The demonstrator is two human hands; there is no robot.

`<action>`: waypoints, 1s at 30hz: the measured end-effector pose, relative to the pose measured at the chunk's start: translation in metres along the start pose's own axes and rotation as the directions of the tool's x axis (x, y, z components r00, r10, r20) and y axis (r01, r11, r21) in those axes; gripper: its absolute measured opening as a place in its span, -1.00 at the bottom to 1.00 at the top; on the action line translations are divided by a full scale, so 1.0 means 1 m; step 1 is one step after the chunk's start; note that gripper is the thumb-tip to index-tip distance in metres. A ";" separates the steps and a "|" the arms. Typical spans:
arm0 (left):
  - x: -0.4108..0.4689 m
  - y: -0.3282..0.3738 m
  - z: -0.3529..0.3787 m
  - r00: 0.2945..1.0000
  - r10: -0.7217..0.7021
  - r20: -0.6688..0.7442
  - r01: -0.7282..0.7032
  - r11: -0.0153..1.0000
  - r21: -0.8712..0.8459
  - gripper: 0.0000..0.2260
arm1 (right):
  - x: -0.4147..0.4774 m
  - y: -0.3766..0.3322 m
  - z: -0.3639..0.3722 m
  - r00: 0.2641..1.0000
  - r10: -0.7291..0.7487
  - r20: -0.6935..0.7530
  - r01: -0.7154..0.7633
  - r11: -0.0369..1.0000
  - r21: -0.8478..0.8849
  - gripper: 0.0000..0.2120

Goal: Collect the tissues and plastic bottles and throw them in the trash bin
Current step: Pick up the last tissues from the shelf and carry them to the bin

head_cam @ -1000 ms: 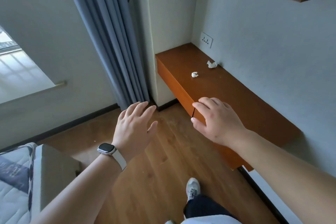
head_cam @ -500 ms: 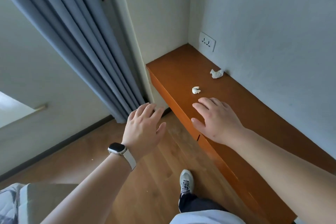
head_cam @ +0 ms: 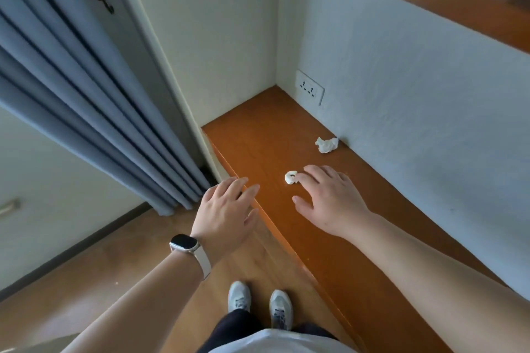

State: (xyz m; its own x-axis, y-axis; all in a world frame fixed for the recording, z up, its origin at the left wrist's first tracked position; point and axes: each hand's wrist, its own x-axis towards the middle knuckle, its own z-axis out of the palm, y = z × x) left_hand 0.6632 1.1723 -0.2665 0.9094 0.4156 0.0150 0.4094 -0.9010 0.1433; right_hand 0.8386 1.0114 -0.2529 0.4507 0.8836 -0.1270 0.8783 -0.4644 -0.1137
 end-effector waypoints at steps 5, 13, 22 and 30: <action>0.039 -0.003 0.028 0.989 0.062 0.133 -0.053 0.996 -0.073 -0.58 | 0.023 0.021 0.019 0.994 0.095 0.059 -0.095 0.995 -0.006 -0.51; 0.115 -0.011 0.086 0.938 0.220 0.268 -0.179 0.969 -0.169 -0.60 | 0.070 0.047 0.032 0.957 0.255 0.140 -0.244 0.966 -0.091 -0.48; 0.171 0.008 0.135 0.900 0.215 0.380 -0.113 0.955 -0.273 -0.50 | 0.144 0.090 0.063 0.916 0.371 0.150 -0.358 0.927 -0.107 -0.47; 0.181 0.001 0.155 0.905 0.230 0.357 -0.122 0.946 -0.300 -0.67 | 0.181 0.119 0.093 0.874 0.467 0.134 -0.465 0.884 -0.050 -0.51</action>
State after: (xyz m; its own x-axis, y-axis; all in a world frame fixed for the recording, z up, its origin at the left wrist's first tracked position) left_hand 0.8394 1.2278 -0.4166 0.9437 0.1246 -0.3064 0.2542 -0.8660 0.4307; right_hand 1.0097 1.1100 -0.3813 0.7827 0.5475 -0.2960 0.5752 -0.8180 0.0081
